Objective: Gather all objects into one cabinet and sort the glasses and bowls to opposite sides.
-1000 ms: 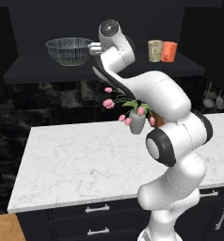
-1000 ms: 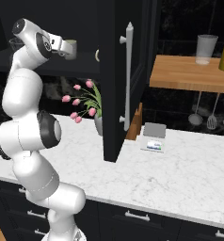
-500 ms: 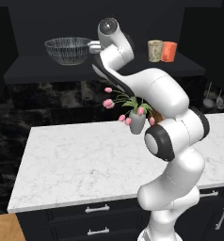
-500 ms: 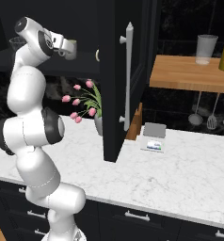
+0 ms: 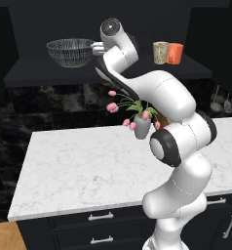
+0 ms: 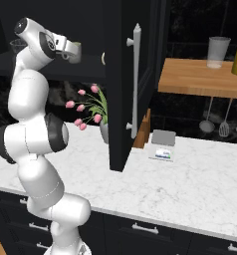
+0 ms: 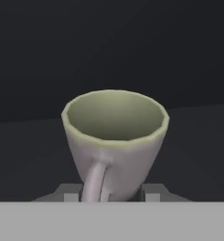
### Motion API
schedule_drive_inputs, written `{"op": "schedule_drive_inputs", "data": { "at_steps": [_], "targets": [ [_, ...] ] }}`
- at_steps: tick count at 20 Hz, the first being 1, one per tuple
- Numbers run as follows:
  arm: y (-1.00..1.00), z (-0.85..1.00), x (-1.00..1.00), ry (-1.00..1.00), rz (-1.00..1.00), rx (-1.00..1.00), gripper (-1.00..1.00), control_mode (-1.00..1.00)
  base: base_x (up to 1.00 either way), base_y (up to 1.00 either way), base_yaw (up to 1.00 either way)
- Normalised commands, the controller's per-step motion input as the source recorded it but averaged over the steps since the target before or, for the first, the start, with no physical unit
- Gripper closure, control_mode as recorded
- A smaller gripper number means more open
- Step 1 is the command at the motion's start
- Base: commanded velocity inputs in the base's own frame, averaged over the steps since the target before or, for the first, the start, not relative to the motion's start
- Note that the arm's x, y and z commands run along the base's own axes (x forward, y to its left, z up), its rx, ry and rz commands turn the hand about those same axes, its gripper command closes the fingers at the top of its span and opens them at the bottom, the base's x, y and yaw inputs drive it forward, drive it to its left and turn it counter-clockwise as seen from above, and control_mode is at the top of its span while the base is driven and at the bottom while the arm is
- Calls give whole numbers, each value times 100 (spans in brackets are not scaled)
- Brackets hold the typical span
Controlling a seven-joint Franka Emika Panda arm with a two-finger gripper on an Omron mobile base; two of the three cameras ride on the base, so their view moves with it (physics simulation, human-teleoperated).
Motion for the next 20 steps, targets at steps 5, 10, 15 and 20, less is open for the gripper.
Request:
{"op": "schedule_drive_inputs", "data": {
  "at_steps": [5,10,15,20],
  "targets": [
    [0,0,0,-3,-1,-1,100,-100,0,0,0],
    [-6,0,0,-2,0,0,100,-100,0,0,0],
    [-11,0,-26,-7,0,0,100,-100,0,0,0],
    [-29,1,-41,-6,-3,0,100,-100,0,0,0]
  ]
}}
